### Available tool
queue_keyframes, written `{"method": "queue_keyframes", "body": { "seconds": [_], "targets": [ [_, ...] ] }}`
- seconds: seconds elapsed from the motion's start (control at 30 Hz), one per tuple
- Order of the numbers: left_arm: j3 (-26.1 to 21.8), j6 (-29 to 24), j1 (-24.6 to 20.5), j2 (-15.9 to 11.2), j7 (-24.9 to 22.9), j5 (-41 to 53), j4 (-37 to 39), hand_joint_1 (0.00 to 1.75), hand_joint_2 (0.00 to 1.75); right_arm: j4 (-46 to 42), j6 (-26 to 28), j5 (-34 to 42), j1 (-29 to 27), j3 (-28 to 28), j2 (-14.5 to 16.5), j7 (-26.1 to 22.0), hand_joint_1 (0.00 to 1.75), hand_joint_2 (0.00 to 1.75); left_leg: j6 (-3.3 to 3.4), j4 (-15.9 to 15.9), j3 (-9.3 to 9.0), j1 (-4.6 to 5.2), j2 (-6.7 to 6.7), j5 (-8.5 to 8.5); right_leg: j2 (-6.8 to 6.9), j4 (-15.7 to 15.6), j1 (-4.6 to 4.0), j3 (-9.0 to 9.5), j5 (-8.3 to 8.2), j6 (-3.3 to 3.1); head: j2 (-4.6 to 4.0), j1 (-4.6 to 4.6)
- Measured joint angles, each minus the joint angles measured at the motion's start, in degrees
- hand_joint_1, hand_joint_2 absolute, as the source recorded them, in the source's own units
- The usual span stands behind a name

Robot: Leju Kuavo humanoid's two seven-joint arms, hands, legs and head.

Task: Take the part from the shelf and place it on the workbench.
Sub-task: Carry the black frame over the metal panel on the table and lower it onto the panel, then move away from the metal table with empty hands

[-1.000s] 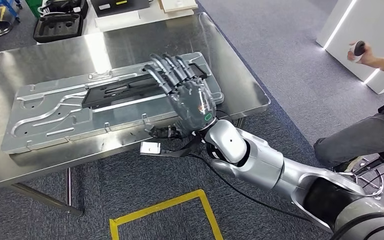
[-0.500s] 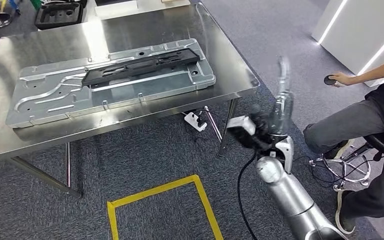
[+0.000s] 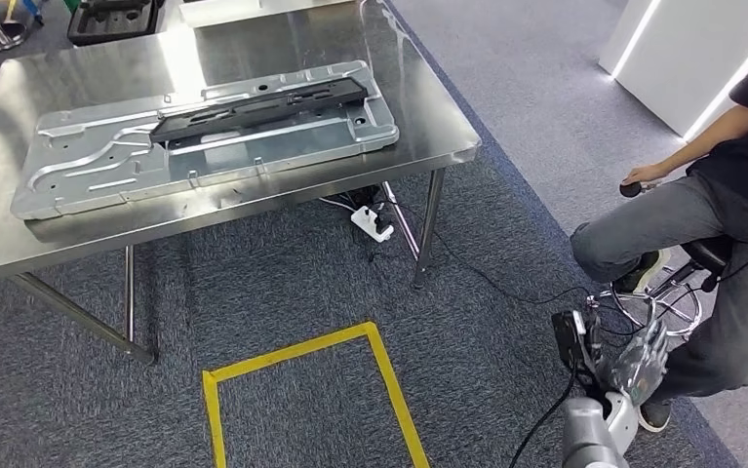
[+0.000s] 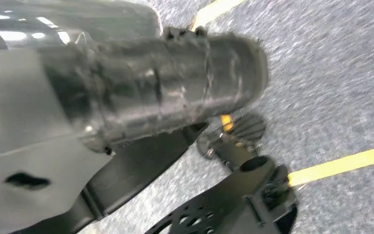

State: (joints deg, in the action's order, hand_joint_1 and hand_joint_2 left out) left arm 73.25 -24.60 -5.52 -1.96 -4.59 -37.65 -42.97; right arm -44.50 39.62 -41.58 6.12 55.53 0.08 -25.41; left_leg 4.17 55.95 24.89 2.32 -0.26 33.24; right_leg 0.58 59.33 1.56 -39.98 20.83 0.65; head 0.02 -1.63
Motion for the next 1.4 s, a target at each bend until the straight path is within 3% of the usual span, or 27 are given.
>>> {"method": "queue_keyframes", "body": {
  "seconds": [0.07,0.1,0.13,0.17,0.23,0.27,0.33,0.37,0.4,0.43,0.5,0.57,0.63,0.73,0.77,0.8,0.87,0.9,0.97,1.03,1.1,1.13,1.17,1.27,1.3,1.33,1.4],
  "targets": [
    [0.0,-0.2,-0.4,0.2,0.0,0.3,0.3,0.00,0.00,5.6,-0.4,-1.2,0.3,3.4,1.0,1.8,0.00,0.00,0.43,-1.8,-0.19,0.07,0.25,-1.42,-0.35,-1.2,0.29,0.37,-1.50,0.71,-0.01,0.05],
    [0.1,-0.2,-0.5,0.4,0.0,0.4,0.4,0.00,0.00,8.0,-0.6,-1.6,0.5,5.1,1.5,2.3,0.00,0.00,0.75,-2.7,0.01,-0.01,0.41,-2.64,-0.50,-1.3,0.19,0.32,-1.10,0.91,-0.01,0.07],
    [0.1,-0.2,-0.6,0.6,0.0,0.5,0.6,0.00,0.00,10.3,-0.8,-1.8,0.6,6.5,1.8,2.6,0.00,0.00,1.08,-3.6,0.45,-0.15,0.55,-4.00,-0.60,-0.4,0.03,-0.01,0.72,1.01,-0.02,0.05],
    [0.1,-0.2,-0.7,0.8,-0.1,0.6,0.7,0.00,0.00,12.4,-0.9,-1.9,0.7,7.8,2.0,2.8,0.00,0.00,1.17,-4.3,1.11,-0.30,0.70,-5.29,-0.66,1.7,-0.12,-0.57,3.78,1.02,-0.02,0.04],
    [0.1,-0.2,-0.7,1.0,-0.1,0.7,1.0,0.00,0.00,16.3,-1.0,-2.0,1.0,10.1,2.3,2.9,0.00,0.00,1.11,-4.3,3.15,-0.27,0.94,-7.12,-0.69,8.8,-0.14,-1.75,10.25,1.20,-0.02,0.01],
    [0.1,-0.2,-0.7,1.1,-0.1,0.7,1.1,0.00,0.00,17.8,-1.0,-2.0,1.1,11.1,2.5,2.9,0.00,0.00,0.87,-4.1,4.30,-0.30,1.06,-7.92,-0.68,12.3,-0.03,-1.96,11.31,1.40,-0.01,-0.01],
    [0.1,-0.2,-0.8,1.2,-0.1,0.7,1.4,0.00,0.00,20.6,-1.7,-2.4,1.4,13.0,2.7,3.5,0.00,0.00,0.29,-3.0,7.16,-0.55,1.27,-9.40,-0.65,15.7,0.43,-0.52,8.69,2.05,-0.01,0.01],
    [0.1,-0.2,-0.8,1.2,-0.2,0.8,1.5,0.00,0.00,21.8,-2.7,-2.9,1.6,13.8,2.8,4.4,0.00,0.00,-0.09,-2.1,8.84,-0.75,1.31,-9.96,-0.64,14.7,0.78,1.50,6.94,2.52,-0.01,0.01],
    [0.1,-0.2,-0.8,1.2,-0.4,1.0,1.6,0.00,0.00,23.0,-4.4,-3.7,1.7,14.4,3.0,5.9,0.00,0.00,-0.53,-0.8,10.53,-0.88,1.30,-10.33,-0.64,11.7,1.25,4.66,6.56,3.08,-0.01,-0.03],
    [0.2,-0.1,-0.9,1.2,-0.6,1.3,1.7,0.00,0.00,24.1,-6.6,-4.6,1.9,14.7,3.1,7.6,0.00,0.00,-0.96,0.8,12.03,-1.02,1.26,-10.46,-0.72,7.4,1.45,8.26,7.93,3.44,-0.01,-0.11],
    [0.2,0.1,-1.0,1.1,-1.1,2.0,1.8,0.00,0.00,26.2,-11.4,-6.3,2.3,15.3,3.6,11.2,0.00,0.00,-1.64,3.6,13.97,-1.09,1.16,-10.65,-0.88,1.3,1.37,12.58,11.71,2.75,0.00,-0.28],
    [0.3,0.5,-1.0,1.1,-1.6,2.8,2.0,0.00,0.00,28.0,-15.5,-7.9,2.4,15.9,4.0,14.2,0.00,0.00,-1.97,4.7,14.62,-1.40,1.09,-11.19,-0.71,0.7,0.96,12.41,12.52,1.17,0.00,-0.34],
    [0.5,1.0,-1.0,1.1,-2.1,3.5,2.1,0.00,0.00,29.2,-18.5,-9.4,2.3,16.1,4.2,16.6,0.00,0.00,-2.38,6.2,15.39,-1.84,0.95,-9.33,-0.30,1.0,0.87,11.36,11.60,0.15,-0.01,-0.32],
    [0.7,1.6,-1.0,1.0,-3.0,4.8,2.1,0.00,0.00,30.4,-23.2,-13.1,2.4,16.1,4.3,20.6,0.00,0.00,-3.12,14.8,17.46,-2.06,0.80,-0.53,-0.08,1.2,0.55,8.62,9.48,-0.65,-0.01,-0.25],
    [0.7,1.8,-1.0,1.0,-3.3,5.3,2.1,0.00,0.00,30.8,-24.7,-14.8,2.4,16.1,4.4,22.1,0.00,0.00,-3.11,18.1,17.74,-2.07,0.77,1.18,-0.02,1.2,0.36,7.61,8.71,-0.73,-0.01,-0.24],
    [0.9,2.1,-1.0,1.0,-3.7,5.8,2.1,0.00,0.00,31.2,-25.8,-16.5,2.4,16.0,4.5,23.3,0.00,0.00,-2.96,20.3,17.43,-2.04,0.73,1.37,0.04,1.3,0.18,6.63,7.96,-0.78,-0.01,-0.24],
    [1.2,2.3,-1.1,0.9,-4.3,6.4,2.1,0.00,0.00,31.8,-27.0,-19.1,2.4,15.7,4.7,24.9,0.00,0.00,-2.37,19.2,14.07,-1.84,0.62,-1.35,0.13,1.4,-0.06,4.82,6.56,-0.82,0.00,-0.24],
    [1.4,2.4,-1.1,0.8,-4.5,6.6,2.1,0.00,0.00,32.1,-27.2,-19.9,2.4,15.5,4.8,25.3,0.00,0.00,-2.01,15.6,10.89,-1.63,0.55,-2.65,0.11,1.4,-0.07,4.12,5.95,-0.79,0.00,-0.24],
    [1.5,2.4,-1.3,0.7,-4.6,6.8,2.1,0.00,0.00,32.6,-27.3,-20.4,2.4,15.2,5.0,25.7,0.00,0.00,-1.36,6.1,4.07,-1.12,0.45,-2.13,0.08,1.2,0.00,3.41,4.90,-0.47,0.00,-0.24],
    [1.6,2.4,-1.6,0.5,-4.8,7.1,2.1,0.00,0.00,33.0,-27.5,-20.5,2.5,14.8,5.3,25.6,0.00,0.00,-0.90,0.5,0.92,-0.69,0.42,-0.60,0.22,0.6,0.18,3.35,3.85,0.14,0.00,-0.24],
    [1.7,2.3,-1.7,0.4,-4.9,7.8,2.1,0.00,0.00,33.4,-28.0,-20.8,2.5,14.5,5.5,25.3,0.00,0.00,-0.59,-1.0,0.79,-0.69,0.37,-1.64,0.35,0.2,0.27,3.33,3.19,0.71,0.00,-0.26],
    [1.9,2.1,-1.7,0.3,-5.0,8.3,2.1,0.00,0.00,33.5,-28.2,-21.2,2.5,14.3,5.5,25.2,0.00,0.00,-0.43,-1.5,0.90,-0.78,0.28,-2.40,0.31,0.9,0.19,3.01,3.84,0.84,-0.01,-0.25],
    [2.0,2.0,-1.6,0.2,-5.3,8.8,2.1,0.00,0.00,33.6,-28.4,-21.8,2.5,14.1,5.5,25.2,0.00,0.00,-0.30,-2.0,1.15,-0.92,0.18,-3.18,0.15,2.8,0.06,2.26,5.38,0.89,-0.01,-0.28],
    [2.3,1.7,-1.6,0.1,-6.1,10.1,2.0,0.00,0.00,34.0,-28.7,-23.3,2.4,13.2,5.6,25.3,0.00,0.00,-0.11,-1.3,3.05,-0.93,-0.28,-4.43,-0.31,13.2,-0.19,-1.34,11.93,0.92,0.00,-0.34],
    [2.4,1.6,-1.6,0.1,-6.4,10.3,2.0,0.00,0.00,34.2,-28.8,-23.5,2.4,13.0,5.6,25.3,0.00,0.00,-0.19,-0.8,3.77,-0.91,-0.57,-4.67,-0.38,15.1,-0.21,-1.64,12.79,0.98,-0.01,-0.34],
    [2.5,1.6,-1.6,0.0,-6.6,10.5,2.0,0.00,0.00,34.2,-28.9,-23.6,2.4,12.9,5.6,25.4,0.00,0.00,-0.28,-0.2,4.49,-0.93,-0.94,-4.85,-0.42,14.8,-0.20,-0.77,12.53,1.04,-0.01,-0.33],
    [2.6,1.6,-1.6,-0.1,-6.9,10.7,1.9,0.00,0.00,34.3,-29.3,-23.7,2.3,12.6,5.6,25.5,0.00,0.00,-0.62,1.4,5.99,-1.08,-1.81,-4.92,-1.21,8.7,0.00,3.63,10.37,1.14,-0.01,-0.34]
  ]
}}
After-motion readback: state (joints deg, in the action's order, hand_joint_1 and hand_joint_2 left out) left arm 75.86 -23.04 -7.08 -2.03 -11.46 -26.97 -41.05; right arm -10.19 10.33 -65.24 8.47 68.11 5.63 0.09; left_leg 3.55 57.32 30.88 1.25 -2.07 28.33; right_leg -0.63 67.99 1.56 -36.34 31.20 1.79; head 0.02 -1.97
